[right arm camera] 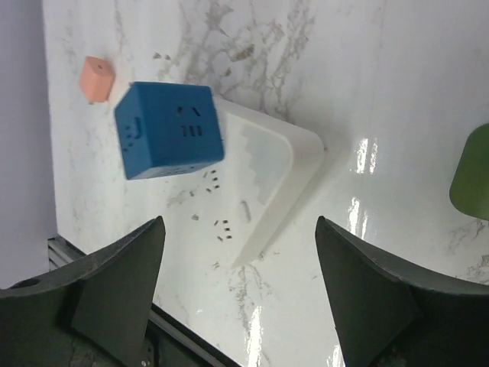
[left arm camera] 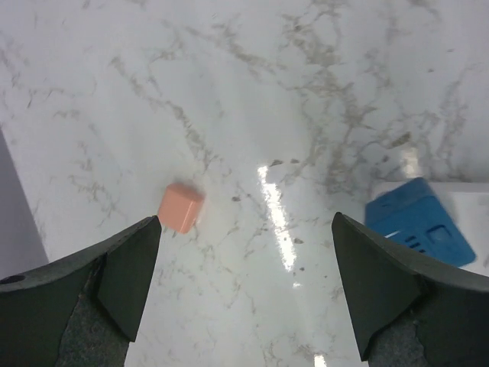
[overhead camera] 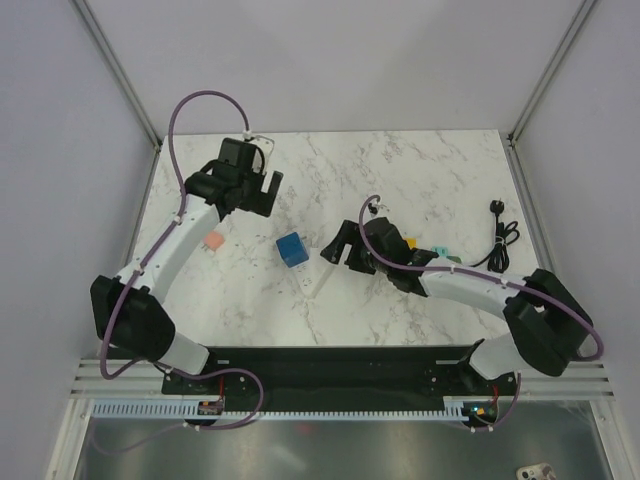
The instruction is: Insert the plug
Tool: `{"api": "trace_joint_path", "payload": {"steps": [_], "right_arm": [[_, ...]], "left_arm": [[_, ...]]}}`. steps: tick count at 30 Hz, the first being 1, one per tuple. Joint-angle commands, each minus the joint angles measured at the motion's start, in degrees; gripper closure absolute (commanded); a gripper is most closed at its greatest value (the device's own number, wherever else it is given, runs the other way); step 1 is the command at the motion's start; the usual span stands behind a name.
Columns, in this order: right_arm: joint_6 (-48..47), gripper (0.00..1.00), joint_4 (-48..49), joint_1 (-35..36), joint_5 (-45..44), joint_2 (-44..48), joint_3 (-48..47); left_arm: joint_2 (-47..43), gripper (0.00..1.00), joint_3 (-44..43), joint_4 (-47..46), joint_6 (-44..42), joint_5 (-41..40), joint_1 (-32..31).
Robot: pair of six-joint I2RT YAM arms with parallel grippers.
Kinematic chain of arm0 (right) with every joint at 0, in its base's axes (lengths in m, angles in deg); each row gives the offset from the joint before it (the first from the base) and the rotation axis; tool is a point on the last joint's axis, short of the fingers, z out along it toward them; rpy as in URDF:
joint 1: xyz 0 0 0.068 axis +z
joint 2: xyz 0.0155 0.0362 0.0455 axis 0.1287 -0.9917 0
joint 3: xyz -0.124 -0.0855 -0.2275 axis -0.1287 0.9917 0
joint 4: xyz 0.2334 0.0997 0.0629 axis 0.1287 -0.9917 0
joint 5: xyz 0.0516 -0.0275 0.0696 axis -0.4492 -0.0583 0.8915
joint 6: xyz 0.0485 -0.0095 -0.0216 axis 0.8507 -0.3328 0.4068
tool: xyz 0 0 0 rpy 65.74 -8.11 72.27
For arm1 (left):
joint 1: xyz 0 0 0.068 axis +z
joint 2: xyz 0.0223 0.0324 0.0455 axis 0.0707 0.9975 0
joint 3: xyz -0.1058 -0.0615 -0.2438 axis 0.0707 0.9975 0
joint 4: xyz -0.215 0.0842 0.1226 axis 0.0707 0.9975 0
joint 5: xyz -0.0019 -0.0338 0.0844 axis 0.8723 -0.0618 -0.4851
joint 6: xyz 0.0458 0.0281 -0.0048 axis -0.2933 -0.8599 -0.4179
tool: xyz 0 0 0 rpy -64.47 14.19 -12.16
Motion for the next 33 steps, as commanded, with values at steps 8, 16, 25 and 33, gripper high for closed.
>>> {"api": "trace_joint_path", "payload": {"steps": [8, 16, 25, 33], "right_arm": [[-4.43, 0.02, -4.88, 0.0, -0.77, 13.09, -0.91], [-6.54, 0.02, -6.73, 0.0, 2.21, 16.97, -0.64], [-8.47, 0.02, -7.34, 0.01, 2.74, 20.48, 1.47], [-8.56, 0.02, -7.08, -0.08, 2.92, 22.51, 2.78]], "left_arm": [[0.92, 0.06, 8.19, 0.22, 5.37, -3.07, 15.84], [10.75, 0.09, 5.31, 0.64, 2.29, -3.34, 17.25], [17.62, 0.14, 4.42, 2.23, 3.34, -3.34, 17.34], [22.89, 0.14, 2.58, 2.93, -3.6, -3.52, 17.69]]}}
